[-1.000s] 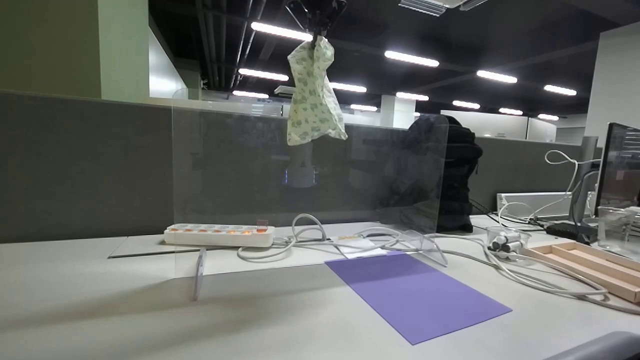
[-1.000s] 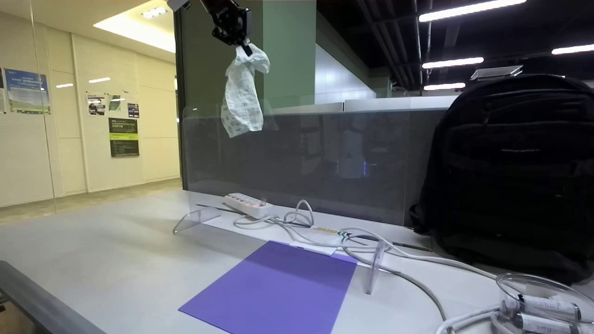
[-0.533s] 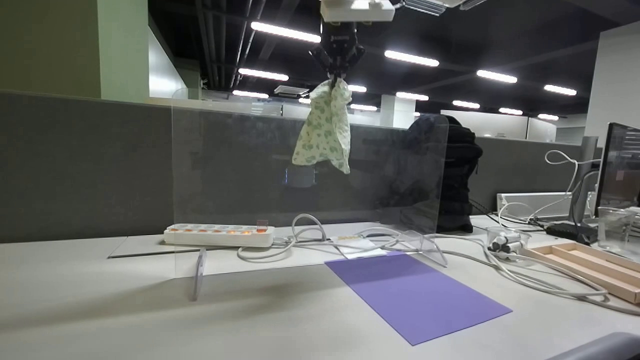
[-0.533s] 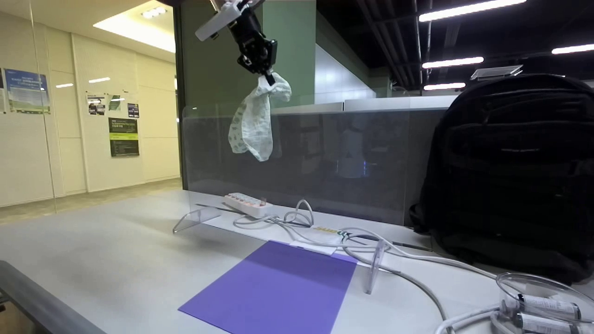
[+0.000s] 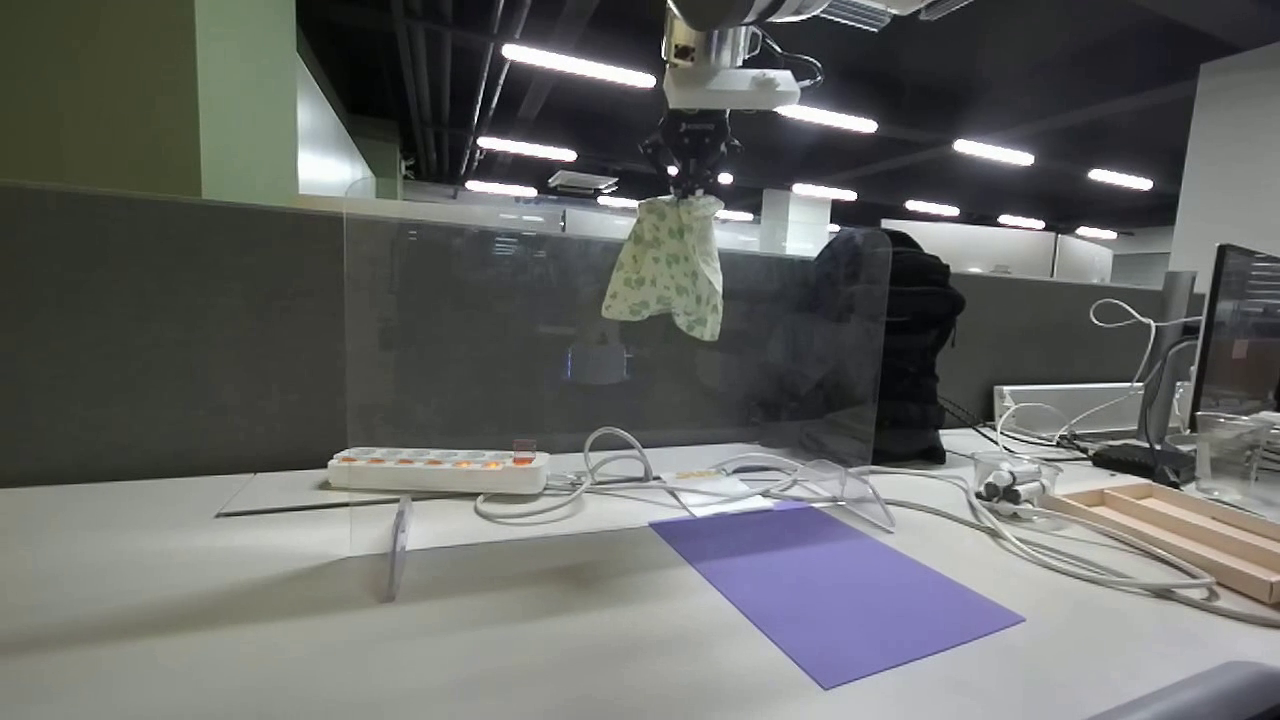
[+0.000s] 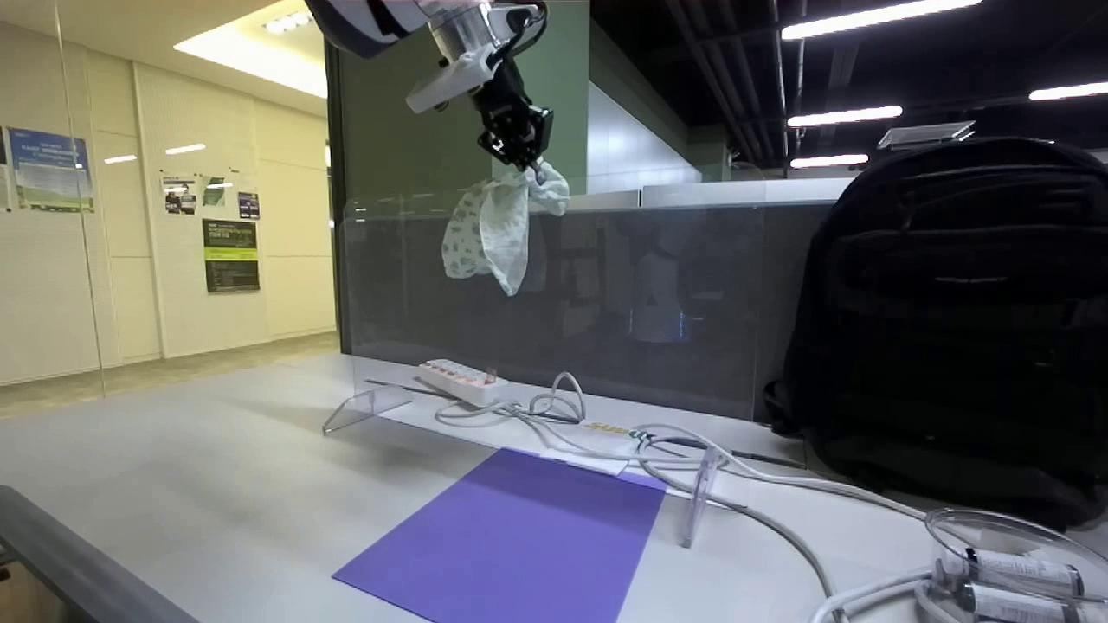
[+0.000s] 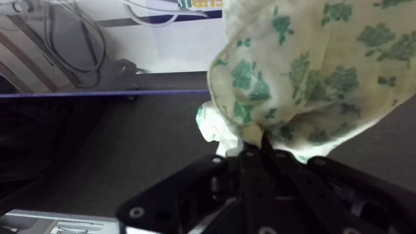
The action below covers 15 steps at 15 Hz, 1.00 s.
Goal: Put the cloth on the countertop shield
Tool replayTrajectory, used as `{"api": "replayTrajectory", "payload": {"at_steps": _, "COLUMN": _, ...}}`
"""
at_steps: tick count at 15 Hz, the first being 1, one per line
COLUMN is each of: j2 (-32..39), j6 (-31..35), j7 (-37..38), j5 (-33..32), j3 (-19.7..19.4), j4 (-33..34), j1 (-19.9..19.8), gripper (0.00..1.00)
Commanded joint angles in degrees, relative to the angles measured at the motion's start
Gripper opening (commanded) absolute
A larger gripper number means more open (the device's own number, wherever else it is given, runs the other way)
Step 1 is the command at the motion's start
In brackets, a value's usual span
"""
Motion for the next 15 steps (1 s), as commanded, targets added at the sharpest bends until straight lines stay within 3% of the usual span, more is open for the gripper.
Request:
{"api": "replayTrajectory", "payload": {"at_steps": 1, "j2": 0.39, "j6": 2.14, "j7": -1.10, "j5": 1.53, "j3": -1.05, "j4": 0.53, "j1": 0.37, "gripper": 0.30}}
{"api": "replayTrajectory", "payload": {"at_steps": 6, "j2": -0.75, "j6": 3.10, "j7": -5.95, "j5": 7.16, "j3": -0.36, "j4": 0.87, "j1": 1.12, "gripper": 0.62}}
{"api": "replayTrajectory", "payload": {"at_steps": 11, "j2": -2.15, "j6": 0.81, "j7": -5.06, "j5": 3.29, "j3": -0.31, "j4": 4.18, "j1": 2.06, "gripper": 0.96}}
{"api": "replayTrajectory", "payload": {"at_steps": 15, "j2": -6.21, "j6": -5.10, "j7": -6.02, "j5": 0.97, "j3": 1.43, "j4": 6.15, "j1": 2.98, "gripper": 1.00}}
